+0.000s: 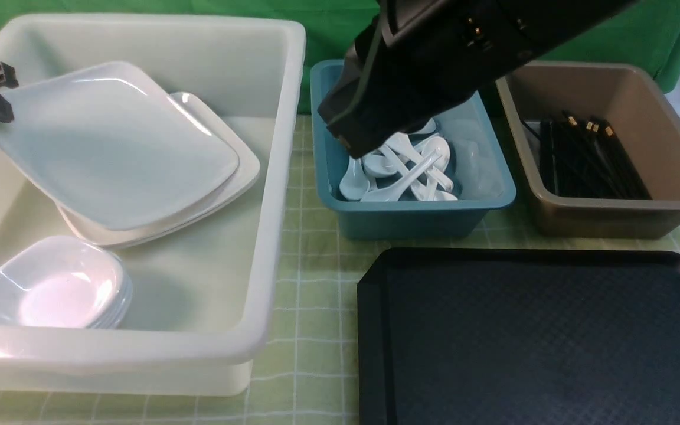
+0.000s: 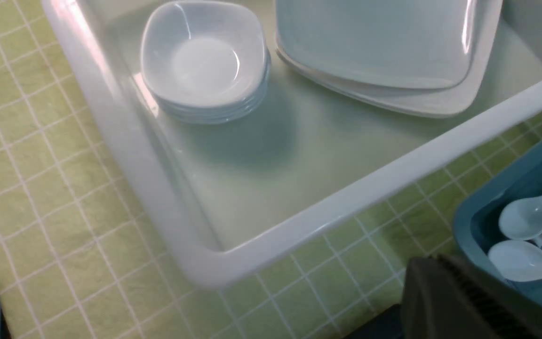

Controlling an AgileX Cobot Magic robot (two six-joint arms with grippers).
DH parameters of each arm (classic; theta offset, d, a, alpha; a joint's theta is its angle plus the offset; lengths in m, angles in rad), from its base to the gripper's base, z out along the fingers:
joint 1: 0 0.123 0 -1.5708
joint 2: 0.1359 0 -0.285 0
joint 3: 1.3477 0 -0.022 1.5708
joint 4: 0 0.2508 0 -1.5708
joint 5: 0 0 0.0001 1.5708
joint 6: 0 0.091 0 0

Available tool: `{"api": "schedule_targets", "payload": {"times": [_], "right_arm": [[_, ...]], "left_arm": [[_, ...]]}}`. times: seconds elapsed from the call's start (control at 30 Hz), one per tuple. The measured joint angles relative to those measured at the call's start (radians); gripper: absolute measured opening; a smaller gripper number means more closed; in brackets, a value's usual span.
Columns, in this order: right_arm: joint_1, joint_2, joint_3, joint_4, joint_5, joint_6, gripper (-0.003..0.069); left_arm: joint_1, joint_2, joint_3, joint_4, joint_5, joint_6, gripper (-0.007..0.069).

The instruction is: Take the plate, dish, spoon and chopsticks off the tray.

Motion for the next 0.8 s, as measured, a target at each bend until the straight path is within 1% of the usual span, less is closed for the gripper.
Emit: {"api": "schedule_targets", "payload": {"times": [0.1,0.2,0.3,0.43,0.53,0.57,0.6,0.63,0.67,0.7,0.73,0.77,0.8], "right_arm": [[0.000,0.000,0.000,0.000,0.000,0.011,0.0031],[0.000,0.000,0.000,0.000,0.009,0.014,0.0031],[0.000,0.000,0.000,0.000,0.022,0.016,0.0031],[0.000,0.000,0.000,0.000,0.021,0.017,0.0031],[0.000,0.000,0.000,0.000,-0.031,0.030,0.0031],[0.000,0.000,0.000,0.000,-0.072,0.045,0.0031],[0.000,0.000,0.000,0.000,-0.078,0.046,0.0031],[0.000,0.000,0.000,0.000,-0.112,0.053,0.0031],[0.000,0.000,0.000,0.000,-0.119,0.053,0.0031],[0.000,0.000,0.000,0.000,-0.129,0.056,0.0031],[0.000,0.000,0.000,0.000,-0.139,0.063,0.0031],[0.000,0.000,0.000,0.000,-0.142,0.065,0.0031],[0.000,0.000,0.000,0.000,-0.142,0.065,0.0031]], "left_arm": [[0.000,0.000,0.000,0.030,-0.001,-0.002,0.0347],[0.000,0.000,0.000,0.069,-0.016,-0.006,0.0372],[0.000,-0.001,0.000,0.109,-0.021,-0.029,0.0375],[0.000,-0.005,-0.002,0.119,-0.016,-0.056,0.0368],[-0.012,-0.021,-0.022,0.114,0.048,-0.058,0.0281],[-0.026,-0.030,-0.028,0.110,0.075,-0.049,0.0227],[-0.032,-0.031,-0.030,0.108,0.082,-0.046,0.0207],[-0.059,-0.041,-0.033,0.103,0.110,-0.032,0.0131],[-0.064,-0.043,-0.033,0.102,0.114,-0.029,0.0120],[-0.088,-0.046,-0.034,0.098,0.135,-0.023,0.0072],[-0.136,-0.047,-0.037,0.096,0.166,-0.006,0.0029],[-0.168,-0.045,-0.038,0.096,0.180,-0.001,0.0015],[-0.175,-0.046,-0.038,0.096,0.182,0.001,0.0013]]}}
